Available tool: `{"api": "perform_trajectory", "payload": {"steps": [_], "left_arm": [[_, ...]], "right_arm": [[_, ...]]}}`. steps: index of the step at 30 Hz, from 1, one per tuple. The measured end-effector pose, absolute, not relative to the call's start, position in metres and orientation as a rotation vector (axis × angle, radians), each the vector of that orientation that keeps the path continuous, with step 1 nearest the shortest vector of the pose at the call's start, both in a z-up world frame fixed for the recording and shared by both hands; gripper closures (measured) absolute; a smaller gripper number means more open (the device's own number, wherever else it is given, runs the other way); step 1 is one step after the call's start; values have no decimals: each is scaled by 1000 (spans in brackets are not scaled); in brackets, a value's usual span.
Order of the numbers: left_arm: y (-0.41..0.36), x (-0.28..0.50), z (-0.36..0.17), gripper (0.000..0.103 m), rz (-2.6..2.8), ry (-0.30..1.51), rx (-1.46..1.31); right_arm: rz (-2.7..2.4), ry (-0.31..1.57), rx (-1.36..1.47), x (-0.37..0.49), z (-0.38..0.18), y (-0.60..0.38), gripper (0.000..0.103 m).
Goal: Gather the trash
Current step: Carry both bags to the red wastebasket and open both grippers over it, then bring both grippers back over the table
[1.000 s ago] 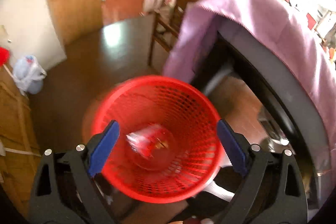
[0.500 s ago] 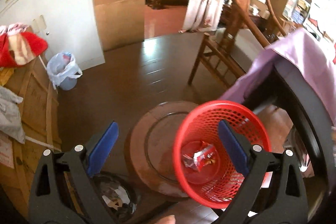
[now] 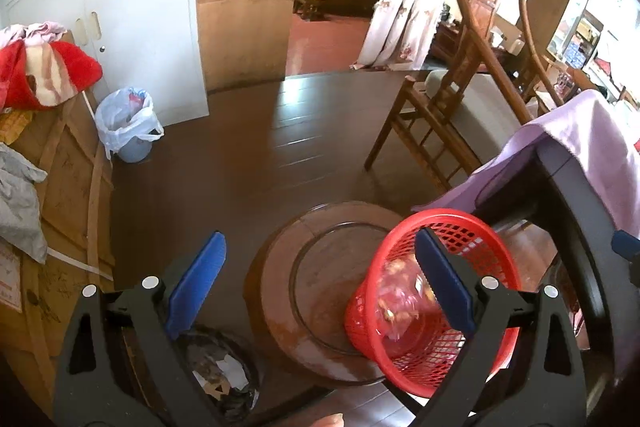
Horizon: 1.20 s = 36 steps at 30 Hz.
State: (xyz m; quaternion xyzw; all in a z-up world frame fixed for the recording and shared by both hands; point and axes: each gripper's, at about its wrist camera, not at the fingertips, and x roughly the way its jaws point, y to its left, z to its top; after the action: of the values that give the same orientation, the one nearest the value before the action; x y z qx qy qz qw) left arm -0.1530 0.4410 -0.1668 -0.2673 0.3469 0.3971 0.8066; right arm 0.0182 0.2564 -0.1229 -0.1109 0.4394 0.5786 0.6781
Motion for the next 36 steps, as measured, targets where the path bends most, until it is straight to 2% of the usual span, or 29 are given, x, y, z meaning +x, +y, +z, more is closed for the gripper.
{"api": "perform_trajectory", "payload": {"steps": [10, 19, 28, 36], "left_arm": [[393, -133, -118, 11, 712, 664, -517], [297, -101, -66, 9, 514, 617, -359], [197, -29, -54, 8, 284, 693, -226], [91, 92, -42, 8, 48, 743, -91]], "right_arm": [[1184, 769, -160, 20, -52, 156, 12], [954, 554, -42, 29, -2, 7, 6], [640, 526, 100, 76, -11, -158, 6], [395, 553, 154, 119, -42, -249, 6]]}}
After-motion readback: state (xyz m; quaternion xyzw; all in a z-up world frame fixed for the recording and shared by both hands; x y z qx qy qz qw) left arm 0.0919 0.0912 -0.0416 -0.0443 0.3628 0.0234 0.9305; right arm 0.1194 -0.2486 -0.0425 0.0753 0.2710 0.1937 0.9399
